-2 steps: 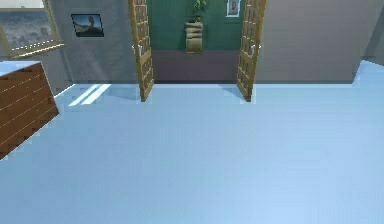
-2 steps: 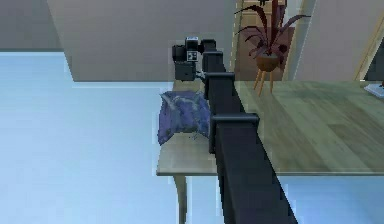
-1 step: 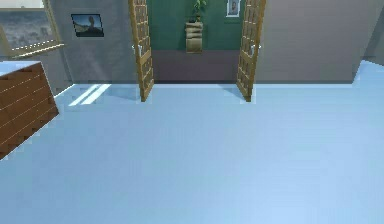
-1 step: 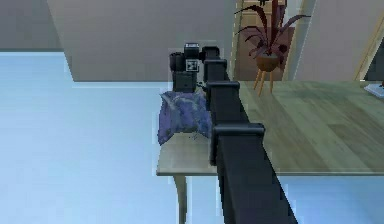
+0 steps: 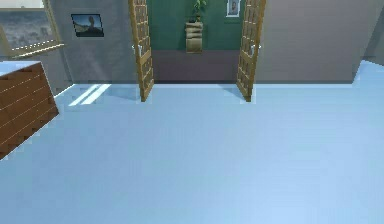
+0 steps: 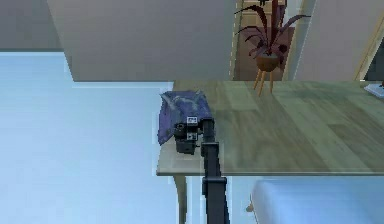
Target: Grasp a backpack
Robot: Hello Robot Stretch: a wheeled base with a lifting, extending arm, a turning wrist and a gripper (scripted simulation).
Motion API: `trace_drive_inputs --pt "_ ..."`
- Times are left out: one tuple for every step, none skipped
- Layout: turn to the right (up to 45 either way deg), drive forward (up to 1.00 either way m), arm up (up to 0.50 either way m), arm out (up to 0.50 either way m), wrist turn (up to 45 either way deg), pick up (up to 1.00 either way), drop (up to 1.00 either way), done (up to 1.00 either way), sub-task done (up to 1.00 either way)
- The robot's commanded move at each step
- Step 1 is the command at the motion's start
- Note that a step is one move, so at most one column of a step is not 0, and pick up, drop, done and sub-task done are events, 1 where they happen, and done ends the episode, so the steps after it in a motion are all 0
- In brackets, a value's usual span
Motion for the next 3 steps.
trace_drive_inputs --pt "0.0 0.00 0.00 0.00 0.0 1.00 0.00 0.00 0.00" --pt "0.0 0.00 0.10 0.00 0.0 0.00 0.00 0.00 0.00" --pt "0.0 0.00 0.00 0.00 0.0 0.00 0.00 1.00 0.00"
